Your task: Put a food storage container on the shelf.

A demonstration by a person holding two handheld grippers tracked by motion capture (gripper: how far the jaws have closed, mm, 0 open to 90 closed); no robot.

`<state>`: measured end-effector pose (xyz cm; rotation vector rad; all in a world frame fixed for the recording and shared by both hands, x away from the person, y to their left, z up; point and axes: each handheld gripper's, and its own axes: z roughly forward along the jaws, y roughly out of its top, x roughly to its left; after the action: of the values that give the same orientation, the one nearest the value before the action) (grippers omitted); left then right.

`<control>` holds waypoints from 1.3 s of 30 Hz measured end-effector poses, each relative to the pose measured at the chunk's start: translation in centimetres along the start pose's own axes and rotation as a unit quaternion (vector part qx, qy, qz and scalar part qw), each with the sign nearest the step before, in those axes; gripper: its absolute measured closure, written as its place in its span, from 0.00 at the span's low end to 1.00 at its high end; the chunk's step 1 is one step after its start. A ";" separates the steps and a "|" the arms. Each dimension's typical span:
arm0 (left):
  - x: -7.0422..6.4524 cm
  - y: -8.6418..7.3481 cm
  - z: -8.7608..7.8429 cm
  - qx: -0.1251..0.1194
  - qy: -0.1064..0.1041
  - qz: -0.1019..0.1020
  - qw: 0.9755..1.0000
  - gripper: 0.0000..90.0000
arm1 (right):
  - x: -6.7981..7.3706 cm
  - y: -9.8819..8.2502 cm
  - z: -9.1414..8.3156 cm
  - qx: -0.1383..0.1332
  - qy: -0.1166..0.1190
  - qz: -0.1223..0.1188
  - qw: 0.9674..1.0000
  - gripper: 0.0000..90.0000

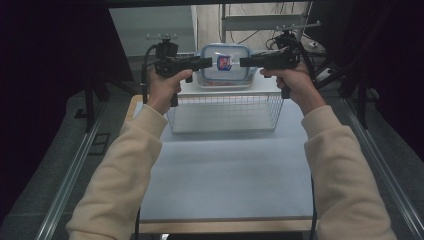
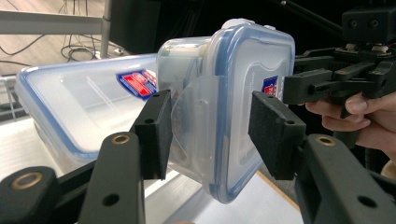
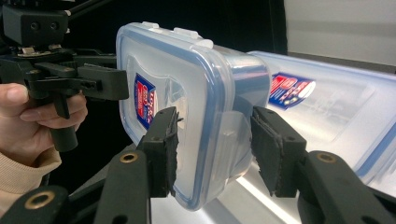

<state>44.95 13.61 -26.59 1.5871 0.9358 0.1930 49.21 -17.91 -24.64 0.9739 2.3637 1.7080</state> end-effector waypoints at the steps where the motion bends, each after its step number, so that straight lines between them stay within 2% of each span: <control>1: 0.2 0.2 0.1 0.000 0.000 -0.001 1.000 0.56 | -0.2 0.3 0.1 0.001 0.000 0.001 1.000 0.58; 9: 1.6 0.9 1.4 -0.005 -0.002 -0.017 1.000 0.56 | -1.7 1.8 0.9 0.012 -0.003 0.005 1.000 0.58; 17: 2.9 2.0 2.7 -0.009 0.003 -0.025 1.000 0.56 | -3.4 2.8 1.8 0.010 -0.007 0.020 1.000 0.58; 23: 4.1 2.3 3.8 -0.007 0.002 -0.040 0.999 0.56 | -4.6 3.3 2.5 0.010 -0.013 0.032 0.999 0.57; 24: 4.5 2.2 4.4 -0.003 0.002 -0.051 0.999 0.56 | -5.1 3.4 2.9 0.013 -0.019 0.041 0.999 0.56; 26: 4.8 2.1 4.8 -0.003 0.003 -0.057 0.998 0.56 | -5.6 3.2 3.1 0.015 -0.020 0.048 0.999 0.56; 30: 5.1 2.0 5.3 -0.012 0.004 -0.094 0.996 0.56 | -6.4 2.9 3.3 -0.009 -0.019 0.077 0.997 0.56; 32: 5.2 2.1 5.4 -0.014 0.005 -0.103 0.995 0.56 | -6.4 2.9 3.5 -0.015 -0.023 0.088 0.996 0.54; 35: 5.4 2.1 5.6 -0.014 0.012 -0.115 0.993 0.54 | -6.2 2.8 3.9 -0.018 -0.035 0.089 0.995 0.51; 39: 5.6 2.0 6.0 -0.009 0.016 -0.125 0.992 0.48 | -6.2 2.4 4.4 -0.018 -0.038 0.103 0.994 0.47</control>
<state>53.16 12.87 -28.49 1.4378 1.1453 0.0512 57.04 -17.06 -26.07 1.2911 2.2449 1.7393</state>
